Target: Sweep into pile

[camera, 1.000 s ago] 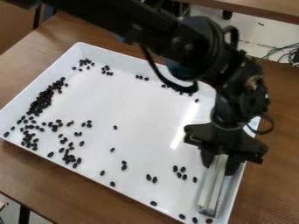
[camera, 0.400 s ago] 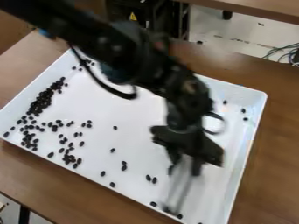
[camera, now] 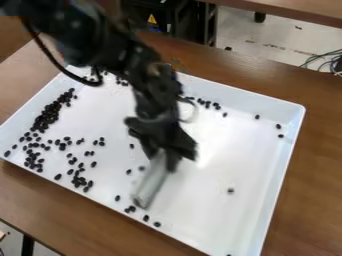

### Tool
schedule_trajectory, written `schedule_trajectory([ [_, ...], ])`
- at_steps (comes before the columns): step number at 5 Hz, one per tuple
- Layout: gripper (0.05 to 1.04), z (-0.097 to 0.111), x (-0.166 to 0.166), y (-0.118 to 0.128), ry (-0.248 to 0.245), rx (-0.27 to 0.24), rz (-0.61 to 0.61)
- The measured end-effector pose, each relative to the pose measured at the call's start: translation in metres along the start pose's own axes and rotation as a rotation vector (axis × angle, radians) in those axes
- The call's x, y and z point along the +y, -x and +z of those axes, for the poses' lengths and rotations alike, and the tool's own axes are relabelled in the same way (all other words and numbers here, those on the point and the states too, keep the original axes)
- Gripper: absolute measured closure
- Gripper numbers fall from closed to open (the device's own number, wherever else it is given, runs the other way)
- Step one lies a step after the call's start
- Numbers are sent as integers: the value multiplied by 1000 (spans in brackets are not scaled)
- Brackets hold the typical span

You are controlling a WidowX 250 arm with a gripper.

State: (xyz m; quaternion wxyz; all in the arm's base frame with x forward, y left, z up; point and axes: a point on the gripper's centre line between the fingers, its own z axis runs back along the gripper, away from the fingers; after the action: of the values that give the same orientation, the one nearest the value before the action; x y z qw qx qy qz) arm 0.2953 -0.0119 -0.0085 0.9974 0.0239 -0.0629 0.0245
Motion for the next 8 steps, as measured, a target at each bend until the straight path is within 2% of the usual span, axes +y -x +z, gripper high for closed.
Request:
schedule_trajectory([
  [1,731,-3,50,0,-36,12,6],
  [2,732,-4,93,9,-57,34,80],
  [3,732,-2,151,21,-86,85,101],
  [4,732,3,175,26,-105,112,83],
  [5,731,4,173,25,-91,105,76],
  [6,731,5,153,16,-36,85,56],
  [7,731,15,121,7,25,80,45],
  [8,732,26,88,-4,65,106,60],
])
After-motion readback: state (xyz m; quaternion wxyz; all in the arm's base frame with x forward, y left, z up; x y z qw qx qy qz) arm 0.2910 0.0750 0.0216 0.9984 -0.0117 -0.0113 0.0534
